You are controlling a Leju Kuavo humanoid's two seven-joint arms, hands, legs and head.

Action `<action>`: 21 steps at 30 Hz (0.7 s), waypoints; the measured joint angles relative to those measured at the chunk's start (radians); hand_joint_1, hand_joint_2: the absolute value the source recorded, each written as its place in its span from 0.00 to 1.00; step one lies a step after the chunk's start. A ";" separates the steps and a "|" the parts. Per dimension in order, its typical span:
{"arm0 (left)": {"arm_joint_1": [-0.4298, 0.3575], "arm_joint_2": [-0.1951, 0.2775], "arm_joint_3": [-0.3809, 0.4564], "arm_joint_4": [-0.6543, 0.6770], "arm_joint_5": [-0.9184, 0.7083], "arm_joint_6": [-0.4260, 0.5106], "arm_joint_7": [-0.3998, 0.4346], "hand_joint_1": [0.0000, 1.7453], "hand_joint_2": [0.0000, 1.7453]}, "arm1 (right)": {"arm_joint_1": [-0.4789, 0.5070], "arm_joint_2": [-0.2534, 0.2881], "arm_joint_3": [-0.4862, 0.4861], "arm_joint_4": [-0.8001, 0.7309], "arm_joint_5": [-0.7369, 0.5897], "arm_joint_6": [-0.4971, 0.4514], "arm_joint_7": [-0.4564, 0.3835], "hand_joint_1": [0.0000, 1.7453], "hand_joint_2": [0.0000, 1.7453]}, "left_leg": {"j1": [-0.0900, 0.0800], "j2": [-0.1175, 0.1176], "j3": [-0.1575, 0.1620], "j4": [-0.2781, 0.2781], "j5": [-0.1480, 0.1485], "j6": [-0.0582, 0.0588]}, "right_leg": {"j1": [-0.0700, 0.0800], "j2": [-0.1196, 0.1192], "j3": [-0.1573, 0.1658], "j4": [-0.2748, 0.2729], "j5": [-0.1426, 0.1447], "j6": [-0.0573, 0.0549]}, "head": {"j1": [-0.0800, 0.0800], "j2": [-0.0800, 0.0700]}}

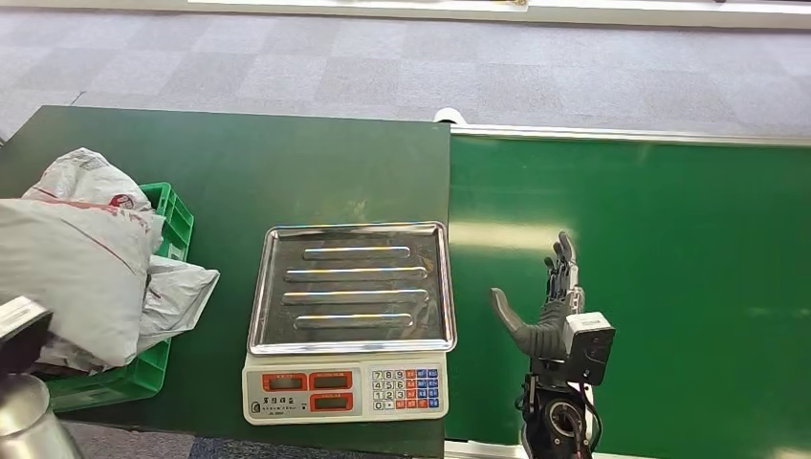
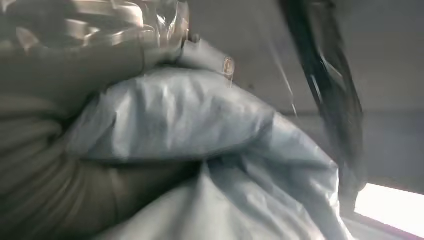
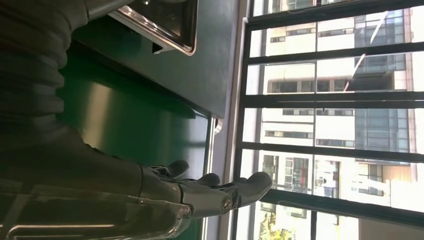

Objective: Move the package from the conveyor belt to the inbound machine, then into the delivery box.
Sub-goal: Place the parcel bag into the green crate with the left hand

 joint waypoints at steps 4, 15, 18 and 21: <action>-0.036 -0.011 0.087 0.023 -0.072 0.000 0.000 1.00 1.00 | 0.009 -0.005 0.000 0.000 -0.004 -0.005 -0.001 0.00 1.00 | 0.000 0.001 0.000 0.000 0.000 0.000 | 0.000 0.001 -0.001 0.000 0.000 0.000 | 0.000 0.000; -0.064 -0.035 0.149 0.062 -0.030 0.000 0.001 1.00 1.00 | 0.014 -0.008 0.000 0.000 -0.006 -0.011 -0.001 0.00 1.00 | 0.000 0.000 -0.001 0.000 0.000 0.000 | 0.000 0.001 -0.002 0.000 0.000 0.000 | 0.000 0.000; -0.068 -0.040 0.153 0.067 -0.031 0.000 0.001 1.00 1.00 | 0.014 -0.008 0.000 0.000 -0.005 -0.011 0.000 0.00 1.00 | 0.000 0.000 -0.001 0.000 0.000 0.000 | 0.000 0.001 -0.002 0.000 0.000 0.000 | 0.000 0.000; -0.070 -0.044 0.157 0.068 -0.032 0.000 0.001 0.97 1.00 | 0.014 -0.008 0.000 0.000 -0.004 -0.011 0.000 0.00 1.00 | 0.000 0.000 -0.001 0.000 0.000 0.000 | 0.000 0.001 -0.002 0.000 0.000 0.000 | 0.000 0.000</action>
